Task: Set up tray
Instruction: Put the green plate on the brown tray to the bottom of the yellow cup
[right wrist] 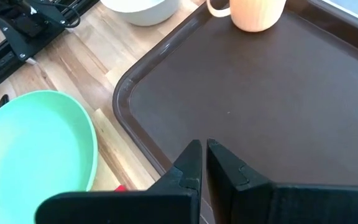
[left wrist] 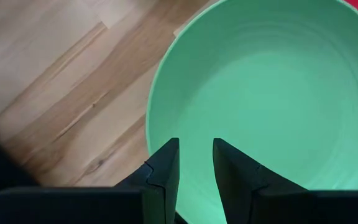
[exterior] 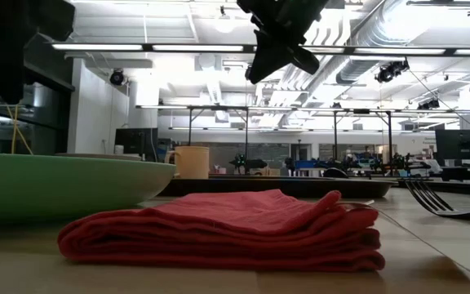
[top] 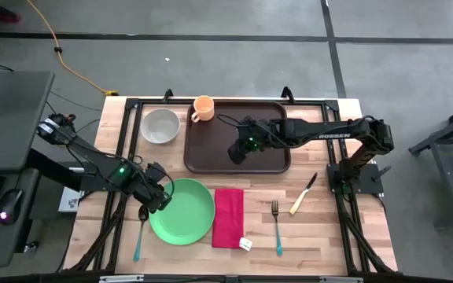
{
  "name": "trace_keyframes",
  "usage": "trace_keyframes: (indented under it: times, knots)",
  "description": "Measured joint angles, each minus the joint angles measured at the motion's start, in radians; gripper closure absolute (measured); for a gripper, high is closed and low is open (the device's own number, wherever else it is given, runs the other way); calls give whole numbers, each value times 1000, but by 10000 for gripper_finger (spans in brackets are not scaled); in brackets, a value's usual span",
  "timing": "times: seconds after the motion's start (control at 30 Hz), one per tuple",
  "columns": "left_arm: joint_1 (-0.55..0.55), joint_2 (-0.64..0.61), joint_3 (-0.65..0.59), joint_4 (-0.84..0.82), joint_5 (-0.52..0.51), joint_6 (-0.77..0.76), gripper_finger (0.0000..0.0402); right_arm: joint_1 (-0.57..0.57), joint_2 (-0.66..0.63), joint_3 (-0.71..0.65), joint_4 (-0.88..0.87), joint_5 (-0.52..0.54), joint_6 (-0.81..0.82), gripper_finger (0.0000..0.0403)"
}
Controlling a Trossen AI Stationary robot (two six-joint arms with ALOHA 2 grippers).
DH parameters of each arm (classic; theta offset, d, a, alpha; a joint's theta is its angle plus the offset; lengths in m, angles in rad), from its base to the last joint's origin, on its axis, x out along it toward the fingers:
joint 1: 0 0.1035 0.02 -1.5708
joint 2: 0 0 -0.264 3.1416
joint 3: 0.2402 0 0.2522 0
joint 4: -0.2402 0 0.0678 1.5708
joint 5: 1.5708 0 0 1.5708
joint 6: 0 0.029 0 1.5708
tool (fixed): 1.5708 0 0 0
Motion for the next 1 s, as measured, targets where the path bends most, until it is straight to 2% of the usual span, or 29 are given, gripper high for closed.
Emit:
trace_keyframes:
  times: [0.33, 0.7, 0.87, 1.0]
  knots:
    - [0, 0, 0, 3, 41, 2, 262, 0, 0, 0, 0, -8, -5, 403]
    - [0, 0, 0, -10, 28, 52, 160, 0, 0, 0, 0, -8, -11, 402]
    - [0, 0, 0, -29, 109, -94, 127, 0, 0, 0, 0, -17, -27, 402]
    - [0, 0, 0, -20, 134, -192, 108, 0, 0, 0, 0, -18, -27, 403]
